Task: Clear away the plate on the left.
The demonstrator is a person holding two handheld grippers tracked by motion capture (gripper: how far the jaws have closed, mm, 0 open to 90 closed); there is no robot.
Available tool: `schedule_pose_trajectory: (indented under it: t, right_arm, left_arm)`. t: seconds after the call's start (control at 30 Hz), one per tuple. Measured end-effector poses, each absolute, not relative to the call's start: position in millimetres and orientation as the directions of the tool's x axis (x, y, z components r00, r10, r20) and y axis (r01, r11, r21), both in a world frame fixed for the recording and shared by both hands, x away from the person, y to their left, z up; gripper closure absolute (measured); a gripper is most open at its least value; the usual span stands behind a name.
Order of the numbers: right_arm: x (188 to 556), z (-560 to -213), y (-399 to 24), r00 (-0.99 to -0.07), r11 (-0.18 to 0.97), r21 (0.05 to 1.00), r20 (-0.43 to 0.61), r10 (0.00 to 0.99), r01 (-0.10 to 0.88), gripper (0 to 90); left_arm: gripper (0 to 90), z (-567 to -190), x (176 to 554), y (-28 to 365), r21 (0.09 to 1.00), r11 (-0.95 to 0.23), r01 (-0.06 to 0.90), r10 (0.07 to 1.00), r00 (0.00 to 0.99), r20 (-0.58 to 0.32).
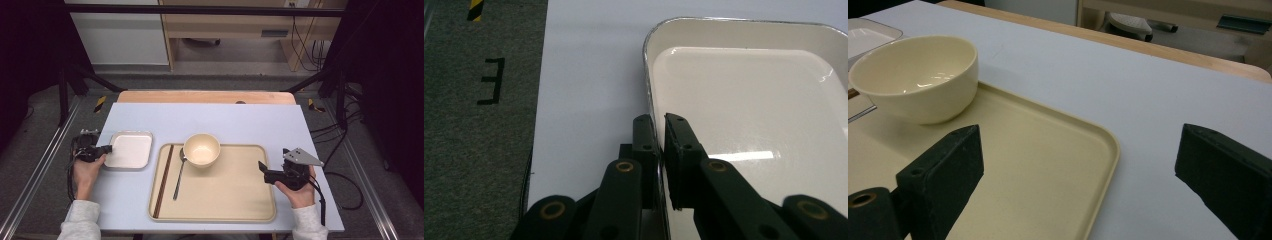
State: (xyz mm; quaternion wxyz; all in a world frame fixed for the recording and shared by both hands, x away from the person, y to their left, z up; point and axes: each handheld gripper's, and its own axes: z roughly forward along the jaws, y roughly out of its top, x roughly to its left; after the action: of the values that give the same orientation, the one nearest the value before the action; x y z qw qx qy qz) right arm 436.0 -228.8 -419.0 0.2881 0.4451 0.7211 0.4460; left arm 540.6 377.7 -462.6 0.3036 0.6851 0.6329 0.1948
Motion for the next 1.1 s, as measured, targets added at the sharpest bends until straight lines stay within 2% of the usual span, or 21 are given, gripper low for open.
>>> schedule_pose_trajectory:
  t: [0.13, 0.37, 0.7, 0.9, 1.1]
  right_arm:
    - [436, -419, -229, -0.436, 0.205, 0.900, -0.018, 0.900, 0.386, 5.6]
    - [435, -418, -229, -0.437, 0.206, 0.901, -0.021, 0.899, 0.382, 5.6]
    - [435, -417, -229, -0.438, 0.207, 0.901, -0.022, 0.899, 0.380, 5.6]
    - [435, -417, -229, -0.437, 0.206, 0.902, -0.022, 0.899, 0.379, 5.6]
    - [434, -417, -228, -0.438, 0.206, 0.901, -0.021, 0.899, 0.381, 5.6]
  left_arm:
    - [86.1, -456, 536, 379, 0.693, 0.001, 0.721, 0.982, 0.131, -0.138]
    - [88.8, -442, 528, 374, 0.739, -0.013, 0.674, 0.982, 0.148, -0.118]
    - [89.0, -432, 522, 367, 0.754, -0.053, 0.655, 0.977, 0.190, -0.097]
    - [89.1, -422, 515, 369, 0.790, -0.021, 0.613, 0.972, 0.199, -0.128]
    - [89.0, -410, 507, 369, 0.815, -0.024, 0.579, 0.971, 0.209, -0.120]
